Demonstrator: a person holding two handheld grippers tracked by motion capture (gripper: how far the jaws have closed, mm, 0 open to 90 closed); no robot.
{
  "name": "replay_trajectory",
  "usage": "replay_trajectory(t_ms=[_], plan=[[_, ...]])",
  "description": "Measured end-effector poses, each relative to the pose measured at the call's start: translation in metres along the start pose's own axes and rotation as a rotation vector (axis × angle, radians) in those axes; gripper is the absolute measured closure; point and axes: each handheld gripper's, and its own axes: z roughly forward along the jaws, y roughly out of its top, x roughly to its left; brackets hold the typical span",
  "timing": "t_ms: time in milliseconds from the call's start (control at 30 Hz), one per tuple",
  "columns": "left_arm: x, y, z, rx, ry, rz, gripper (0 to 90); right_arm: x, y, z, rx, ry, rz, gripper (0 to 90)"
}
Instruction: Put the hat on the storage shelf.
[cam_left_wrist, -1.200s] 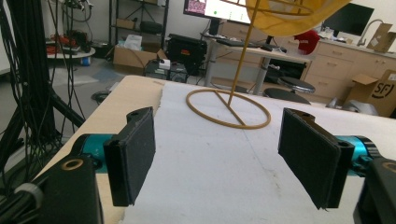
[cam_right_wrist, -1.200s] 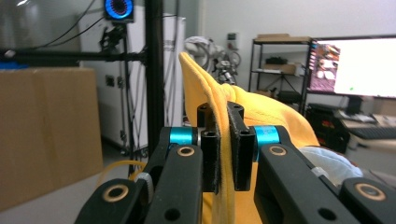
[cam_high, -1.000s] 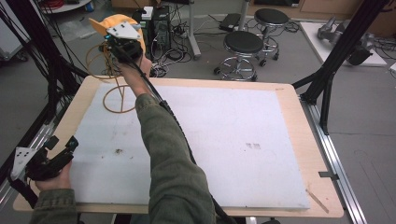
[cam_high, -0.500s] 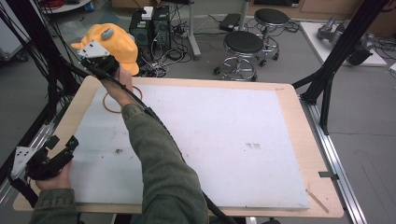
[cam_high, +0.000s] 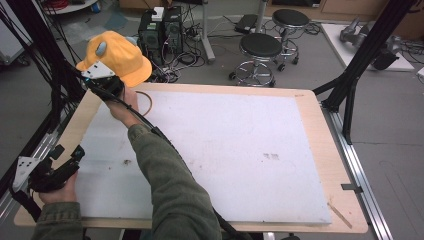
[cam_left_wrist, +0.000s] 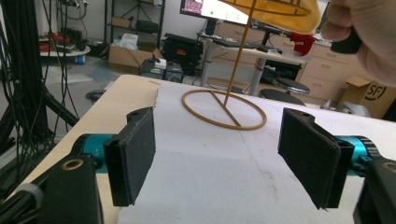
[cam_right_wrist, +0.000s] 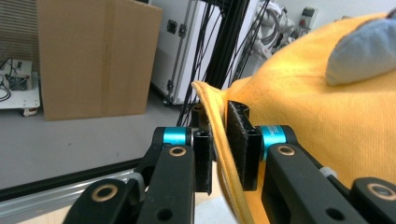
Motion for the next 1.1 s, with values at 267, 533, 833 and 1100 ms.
replay_trajectory(t_ms=[267, 533, 833, 1100], plan=[[0.000, 0.000, 0.000, -0.001, 0.001, -0.003, 27.8, -0.001, -0.005, 0.001, 0.012, 0.055, 0.046, 63.6], [0.000, 0.000, -0.001, -0.001, 0.002, -0.001, 27.8, 0.000, -0.003, -0.003, -0.018, 0.057, 0.071, 44.3], [-0.001, 0.000, -0.001, 0.000, 0.004, 0.006, 27.8, -0.011, 0.004, -0.014, -0.053, 0.037, 0.133, 34.3], [-0.002, 0.000, -0.002, -0.001, 0.006, 0.008, 27.9, -0.034, 0.008, -0.037, -0.119, -0.018, 0.206, 26.8]])
